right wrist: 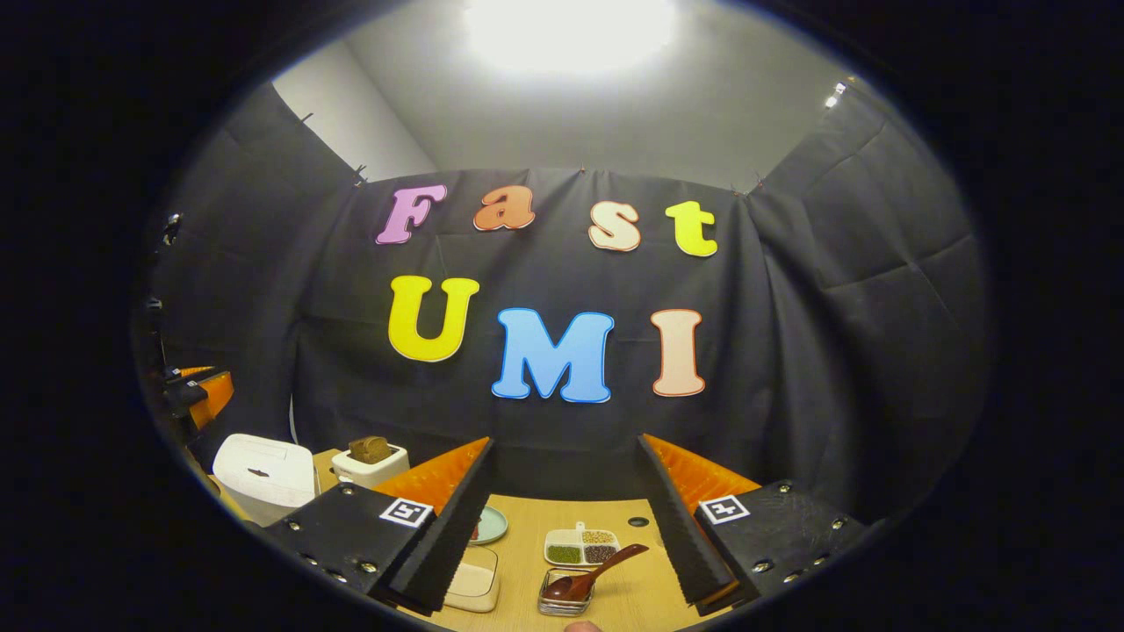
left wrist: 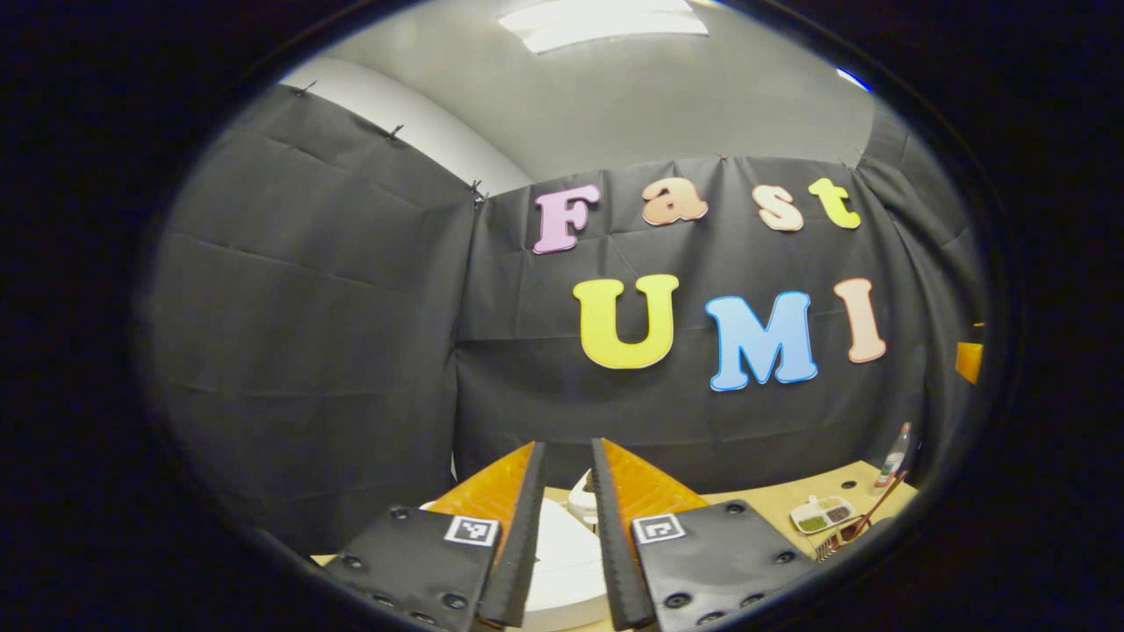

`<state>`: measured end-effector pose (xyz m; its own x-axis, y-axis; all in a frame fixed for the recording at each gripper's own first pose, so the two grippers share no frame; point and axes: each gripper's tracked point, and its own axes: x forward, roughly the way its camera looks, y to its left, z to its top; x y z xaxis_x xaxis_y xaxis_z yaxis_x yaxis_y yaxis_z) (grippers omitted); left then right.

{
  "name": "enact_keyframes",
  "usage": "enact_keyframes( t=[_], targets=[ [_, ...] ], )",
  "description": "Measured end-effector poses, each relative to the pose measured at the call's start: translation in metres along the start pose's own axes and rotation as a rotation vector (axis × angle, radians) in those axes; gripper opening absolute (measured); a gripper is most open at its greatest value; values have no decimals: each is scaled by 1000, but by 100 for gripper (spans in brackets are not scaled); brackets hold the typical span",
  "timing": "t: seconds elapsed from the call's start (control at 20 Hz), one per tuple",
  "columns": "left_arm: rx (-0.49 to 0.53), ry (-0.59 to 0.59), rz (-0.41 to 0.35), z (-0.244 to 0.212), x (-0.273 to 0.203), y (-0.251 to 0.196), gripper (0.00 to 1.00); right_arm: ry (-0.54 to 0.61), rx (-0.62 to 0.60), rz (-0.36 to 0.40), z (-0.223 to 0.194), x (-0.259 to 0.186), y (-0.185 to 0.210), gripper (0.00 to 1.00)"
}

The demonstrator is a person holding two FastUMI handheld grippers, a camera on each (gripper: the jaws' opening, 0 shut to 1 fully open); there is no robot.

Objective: Close the left gripper, press the button to open the rice cooker; take a wooden spoon from the chopstick holder with the right hand, scoop a spoonful of rice and pour it into the rice cooker, then put the wooden spoon back into the chopstick holder.

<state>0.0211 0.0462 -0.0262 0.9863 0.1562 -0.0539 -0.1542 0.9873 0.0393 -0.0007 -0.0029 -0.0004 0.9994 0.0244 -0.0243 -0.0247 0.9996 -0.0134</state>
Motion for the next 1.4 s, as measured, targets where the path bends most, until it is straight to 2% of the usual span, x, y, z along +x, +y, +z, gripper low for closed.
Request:
enact_keyframes(
  t=[0.05,0.1,0.15,0.2,0.3,0.45,0.95,1.15,1.4],
  targets=[
    [-3,7,-2,-4,4,0,34,5,0,-6,-2,0,-2,95],
    [-9,16,-17,-8,6,-4,17,8,0,-12,-3,-2,-4,95],
    [-12,25,-31,-13,12,-6,16,11,-3,-18,-4,-2,-6,95],
    [-7,38,-3,-21,16,-1,16,12,-8,-23,-5,-1,-8,95],
    [-4,74,23,-37,28,10,9,15,-25,-35,-6,-2,-13,95],
    [13,115,31,-62,40,14,11,20,-49,-45,-6,-1,-16,95],
    [61,267,111,-148,64,46,9,55,-107,-45,-18,-2,-16,95],
    [56,349,138,-185,62,53,8,68,-103,-57,-22,-2,-19,95],
    [65,395,154,-207,55,58,12,75,-104,-61,-27,-3,-20,95]
  ],
)
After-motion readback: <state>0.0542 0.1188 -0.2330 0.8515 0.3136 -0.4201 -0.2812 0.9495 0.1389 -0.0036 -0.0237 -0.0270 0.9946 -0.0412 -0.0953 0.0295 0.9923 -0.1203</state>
